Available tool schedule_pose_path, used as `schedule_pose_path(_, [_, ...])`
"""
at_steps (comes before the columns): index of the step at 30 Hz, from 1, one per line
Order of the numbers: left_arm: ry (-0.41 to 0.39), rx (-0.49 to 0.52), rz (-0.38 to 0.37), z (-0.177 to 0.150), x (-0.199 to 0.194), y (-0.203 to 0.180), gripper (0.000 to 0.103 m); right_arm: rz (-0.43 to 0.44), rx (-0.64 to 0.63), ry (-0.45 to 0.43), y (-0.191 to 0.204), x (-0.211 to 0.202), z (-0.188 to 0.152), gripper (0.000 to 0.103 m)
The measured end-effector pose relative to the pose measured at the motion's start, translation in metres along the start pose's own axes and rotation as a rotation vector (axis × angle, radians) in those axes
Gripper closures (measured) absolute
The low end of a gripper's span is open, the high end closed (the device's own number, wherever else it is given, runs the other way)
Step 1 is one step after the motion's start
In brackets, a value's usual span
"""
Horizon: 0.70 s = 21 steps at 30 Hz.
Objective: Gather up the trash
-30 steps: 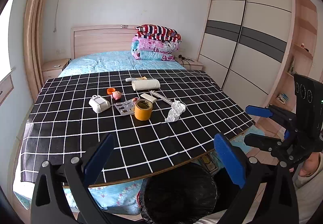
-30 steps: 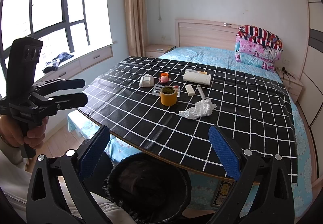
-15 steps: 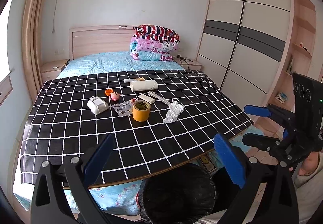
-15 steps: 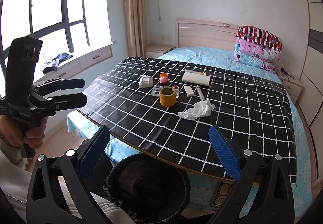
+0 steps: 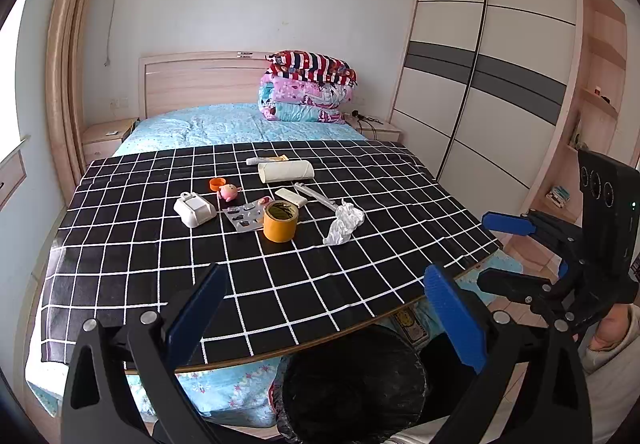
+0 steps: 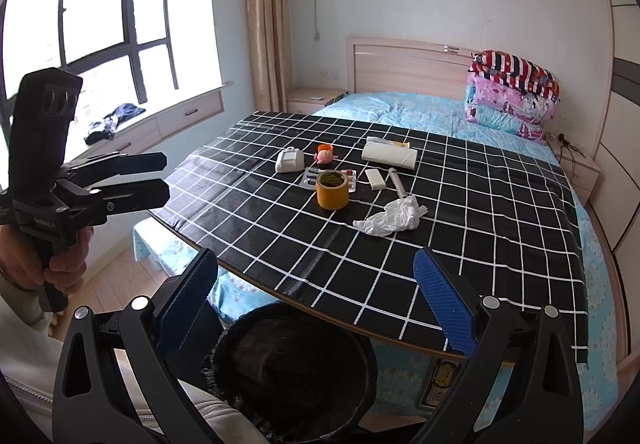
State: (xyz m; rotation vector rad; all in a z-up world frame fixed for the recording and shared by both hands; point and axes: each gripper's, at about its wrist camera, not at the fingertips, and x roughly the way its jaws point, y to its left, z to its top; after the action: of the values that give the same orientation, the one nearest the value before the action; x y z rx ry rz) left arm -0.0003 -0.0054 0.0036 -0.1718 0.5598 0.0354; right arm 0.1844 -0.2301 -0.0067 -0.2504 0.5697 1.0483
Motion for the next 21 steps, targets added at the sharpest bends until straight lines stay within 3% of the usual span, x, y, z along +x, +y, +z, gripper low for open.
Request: schedule_pose_path(21, [0.031, 0.017, 0.029, 0.007, 0.024, 0.011, 0.008, -0.015, 0.013, 0.01, -0.009, 0.014, 0.003, 0.003])
